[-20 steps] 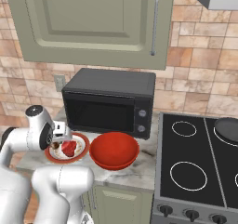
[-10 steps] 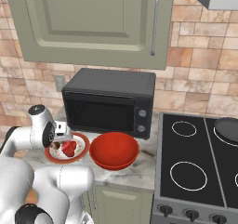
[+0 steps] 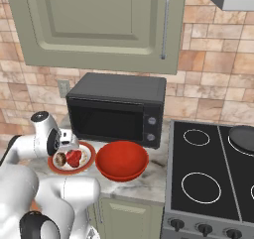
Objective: Place the steak on the plate and place the mushroom on the same plate.
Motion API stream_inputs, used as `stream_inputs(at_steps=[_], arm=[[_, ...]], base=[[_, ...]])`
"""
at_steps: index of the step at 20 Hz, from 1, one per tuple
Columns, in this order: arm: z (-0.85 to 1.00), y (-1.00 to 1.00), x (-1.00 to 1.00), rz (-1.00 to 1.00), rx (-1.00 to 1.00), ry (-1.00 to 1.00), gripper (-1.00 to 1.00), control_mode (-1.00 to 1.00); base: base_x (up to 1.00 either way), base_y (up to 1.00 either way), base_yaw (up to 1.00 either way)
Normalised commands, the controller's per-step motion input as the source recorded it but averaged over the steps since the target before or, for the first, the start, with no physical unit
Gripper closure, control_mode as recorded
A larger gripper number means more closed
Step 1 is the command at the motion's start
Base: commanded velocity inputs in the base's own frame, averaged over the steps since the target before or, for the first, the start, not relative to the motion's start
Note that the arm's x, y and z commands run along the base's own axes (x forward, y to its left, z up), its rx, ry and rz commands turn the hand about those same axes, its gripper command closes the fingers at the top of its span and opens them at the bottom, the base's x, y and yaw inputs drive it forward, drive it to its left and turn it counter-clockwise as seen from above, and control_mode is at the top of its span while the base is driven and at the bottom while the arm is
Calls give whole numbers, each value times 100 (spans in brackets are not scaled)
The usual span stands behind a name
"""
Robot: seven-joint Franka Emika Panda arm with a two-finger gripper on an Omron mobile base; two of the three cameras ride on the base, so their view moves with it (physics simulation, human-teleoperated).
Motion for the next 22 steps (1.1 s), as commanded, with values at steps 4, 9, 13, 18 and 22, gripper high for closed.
stream_inputs(at_steps=[4, 9, 13, 18, 22], arm=[[44, -50, -50, 0, 0, -15, -100, -100], [77, -35, -91, 0, 4, -20, -100, -100], [100, -51, -91, 0, 21, -27, -100, -100], [99, -51, -52, 0, 21, -22, -100, -100], [70, -50, -31, 0, 15, -17, -100, -100]], base=[[0, 0, 0], [0, 0, 0], [0, 0, 0], [0, 0, 0], [0, 0, 0]])
